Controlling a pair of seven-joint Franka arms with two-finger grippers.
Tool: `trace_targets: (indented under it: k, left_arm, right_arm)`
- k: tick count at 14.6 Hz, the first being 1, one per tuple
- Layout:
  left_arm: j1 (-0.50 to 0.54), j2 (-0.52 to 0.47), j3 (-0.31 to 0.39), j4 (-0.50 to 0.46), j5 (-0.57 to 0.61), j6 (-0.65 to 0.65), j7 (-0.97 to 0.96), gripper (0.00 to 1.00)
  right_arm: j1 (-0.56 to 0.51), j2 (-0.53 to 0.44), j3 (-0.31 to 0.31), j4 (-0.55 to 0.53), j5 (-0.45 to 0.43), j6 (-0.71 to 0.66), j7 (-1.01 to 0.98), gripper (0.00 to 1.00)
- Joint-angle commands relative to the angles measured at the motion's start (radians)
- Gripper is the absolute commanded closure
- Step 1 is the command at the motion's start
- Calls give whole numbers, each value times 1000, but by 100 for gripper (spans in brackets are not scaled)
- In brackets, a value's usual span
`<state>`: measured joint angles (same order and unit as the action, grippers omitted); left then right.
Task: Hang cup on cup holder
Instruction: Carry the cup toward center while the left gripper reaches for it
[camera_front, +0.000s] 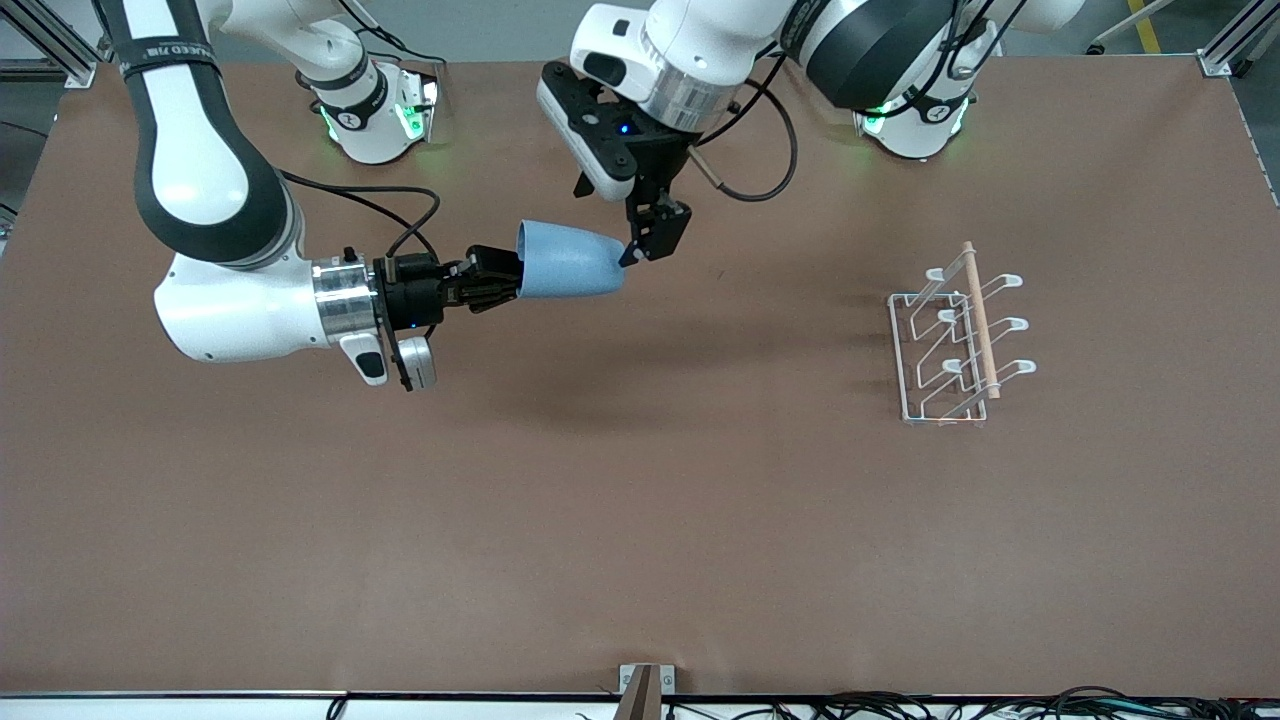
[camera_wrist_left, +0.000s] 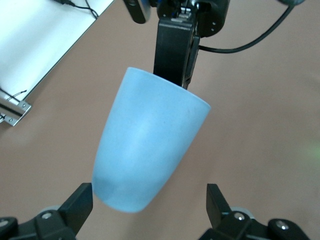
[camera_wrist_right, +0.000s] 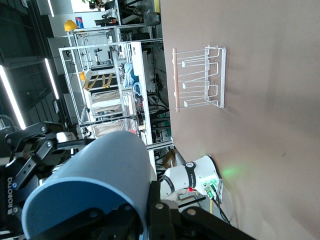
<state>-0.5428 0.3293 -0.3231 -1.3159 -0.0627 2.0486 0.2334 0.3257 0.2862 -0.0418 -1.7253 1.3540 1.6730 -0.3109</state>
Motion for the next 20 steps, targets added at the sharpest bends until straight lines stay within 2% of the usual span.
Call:
trace_targets:
  k: [1, 7, 11, 15, 18, 20]
  left_arm:
    - [-6, 25, 6, 32, 18, 5, 70, 0]
    - [-16, 51, 4, 29, 23, 21, 93, 0]
    - [-20, 80, 2, 29, 23, 34, 118, 6]
    - [-20, 96, 4, 29, 23, 53, 181, 20]
    - [-20, 103, 6, 29, 23, 53, 198, 51]
    - [-20, 105, 7, 29, 23, 53, 198, 55]
  right_arm:
    - [10, -7, -6, -14, 20, -10, -65, 98]
    - [33, -7, -6, -8, 2, -26, -63, 98]
    - [30, -7, -6, -7, -15, -27, -63, 96]
    - [30, -7, -7, -7, -26, -26, -63, 96]
    - [29, -7, -7, -7, -26, -26, -60, 93]
    - [29, -7, -7, -7, -26, -26, -57, 89]
